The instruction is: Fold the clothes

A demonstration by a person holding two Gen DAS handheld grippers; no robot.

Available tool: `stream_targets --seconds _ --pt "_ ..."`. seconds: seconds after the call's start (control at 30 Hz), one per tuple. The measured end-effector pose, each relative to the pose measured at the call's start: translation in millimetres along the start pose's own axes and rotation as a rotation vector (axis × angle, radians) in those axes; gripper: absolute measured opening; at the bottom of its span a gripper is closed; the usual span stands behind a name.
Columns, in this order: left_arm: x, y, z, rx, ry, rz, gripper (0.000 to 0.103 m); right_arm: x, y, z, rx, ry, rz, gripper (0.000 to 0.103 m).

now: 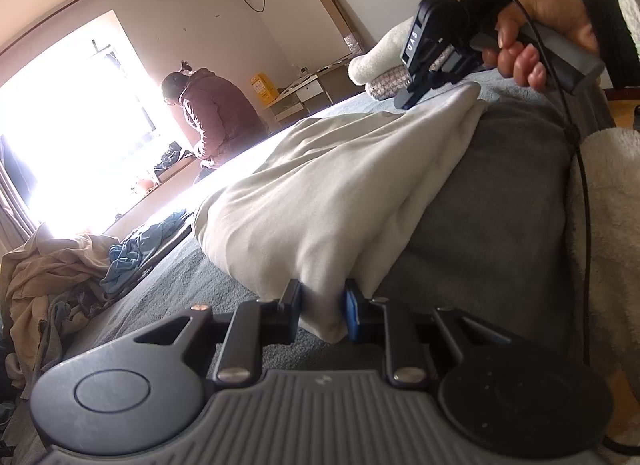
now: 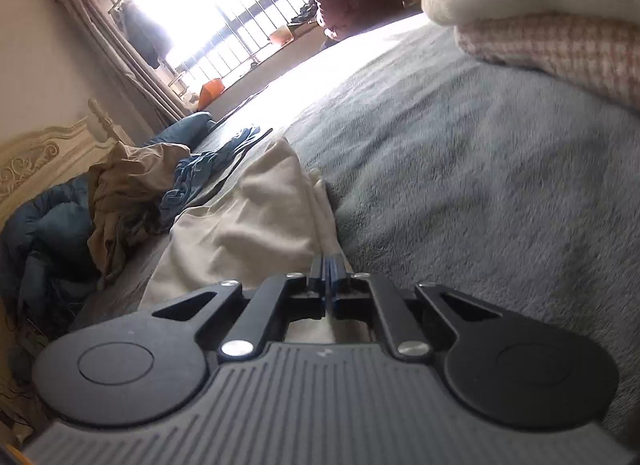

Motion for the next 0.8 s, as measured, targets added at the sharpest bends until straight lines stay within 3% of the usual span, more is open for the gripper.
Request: stream_targets --seconds 0.1,0.17,0.2,0.27,0.37,0.43,0.47,0.57,0.63,0.67,0.73,0.8 --pt "-1 0 -1 0.007 0.002 -0.010 0.022 4 4 42 0.125 -0.011 0.071 0.005" --pt "-1 -1 -2 0.013 0.003 -0.013 0.022 -4 29 59 0.148 -0.032 0.156 0.005" --pt "-1 -1 -2 0.016 0.002 -0.015 0.022 -8 44 61 0.136 -0.035 0.196 0.005" --pt "-2 -1 -2 0.016 -0.007 -0.023 0.022 -7 78 34 0.022 0.025 0.244 0.000" --pt "-3 -2 -1 0.014 -0.014 -0.034 0.022 23 82 0 -0.021 0.217 0.171 0.000" --pt "-4 -2 -1 0.014 -0.020 -0.040 0.022 31 69 24 -0.037 0.101 0.113 0.005" --pt "-5 -2 -1 0.014 -0.023 -0.044 0.022 28 66 44 0.000 0.047 0.126 0.005" --pt "-5 -3 -2 0.018 -0.020 -0.050 0.022 6 80 93 0.117 -0.028 0.258 0.005" --pt "-5 -4 -2 0.019 -0.029 -0.051 0.022 -5 110 93 0.085 -0.017 0.325 0.003" --pt "-5 -4 -3 0.019 -0.033 -0.053 0.022 -1 130 79 0.012 0.003 0.316 0.000" --pt "-6 -5 -3 0.020 -0.036 -0.058 0.022 21 146 49 -0.048 0.100 0.225 0.000" --pt "-6 -5 -2 0.020 -0.038 -0.064 0.022 42 138 38 -0.087 0.157 0.137 0.000"
Point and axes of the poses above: each gripper's, at about its wrist camera, not at the fingertips, and y roughly the way its jaws point, z to its left, x to its top, the point moved 9 cm from there along y, roughly the way its jaws point, and after that the axes turned 14 degrees about y, right-handed, at the moved point
